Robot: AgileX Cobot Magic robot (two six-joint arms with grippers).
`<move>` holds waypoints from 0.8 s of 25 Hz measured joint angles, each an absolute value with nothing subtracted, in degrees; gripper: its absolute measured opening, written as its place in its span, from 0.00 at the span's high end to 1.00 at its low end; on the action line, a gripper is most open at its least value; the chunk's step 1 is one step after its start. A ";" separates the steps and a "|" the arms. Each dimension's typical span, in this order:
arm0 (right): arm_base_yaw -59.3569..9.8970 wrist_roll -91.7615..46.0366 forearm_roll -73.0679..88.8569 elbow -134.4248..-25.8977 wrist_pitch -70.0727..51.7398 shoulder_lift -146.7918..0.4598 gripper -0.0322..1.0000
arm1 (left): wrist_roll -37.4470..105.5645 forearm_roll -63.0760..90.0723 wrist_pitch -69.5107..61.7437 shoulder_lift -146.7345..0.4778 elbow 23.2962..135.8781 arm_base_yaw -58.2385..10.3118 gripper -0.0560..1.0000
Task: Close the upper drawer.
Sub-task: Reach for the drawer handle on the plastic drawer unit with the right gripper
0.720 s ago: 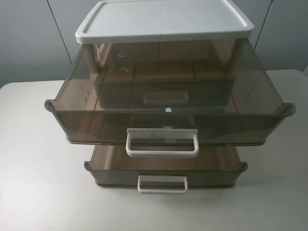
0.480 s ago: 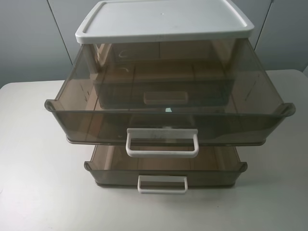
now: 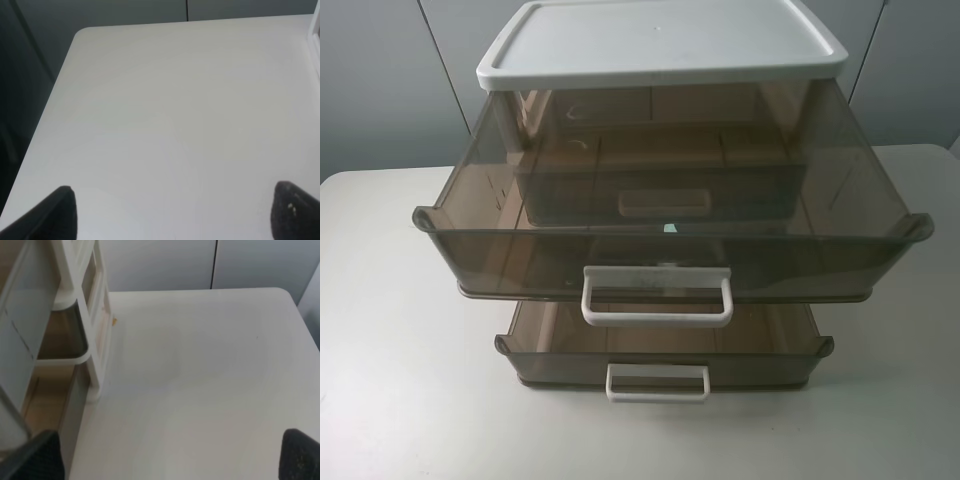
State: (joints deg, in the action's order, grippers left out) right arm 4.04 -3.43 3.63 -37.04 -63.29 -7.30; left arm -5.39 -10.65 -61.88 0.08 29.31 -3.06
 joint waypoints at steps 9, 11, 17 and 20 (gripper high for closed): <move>-8.66 -3.74 -0.88 -44.70 -57.55 -30.87 0.34 | -5.39 -10.65 -61.88 0.08 29.31 -3.06 0.24; -12.40 -4.47 -1.97 -46.84 -55.91 -35.45 0.34 | -5.39 -10.65 -61.88 0.08 29.31 -3.06 0.24; -22.50 -7.37 -3.83 -53.54 -53.09 -46.03 0.34 | -5.39 -10.65 -61.88 0.08 29.31 -3.06 0.24; -29.26 -7.53 -5.31 -57.33 -52.33 -49.54 0.34 | -5.39 -10.65 -61.88 0.08 29.31 -3.06 0.24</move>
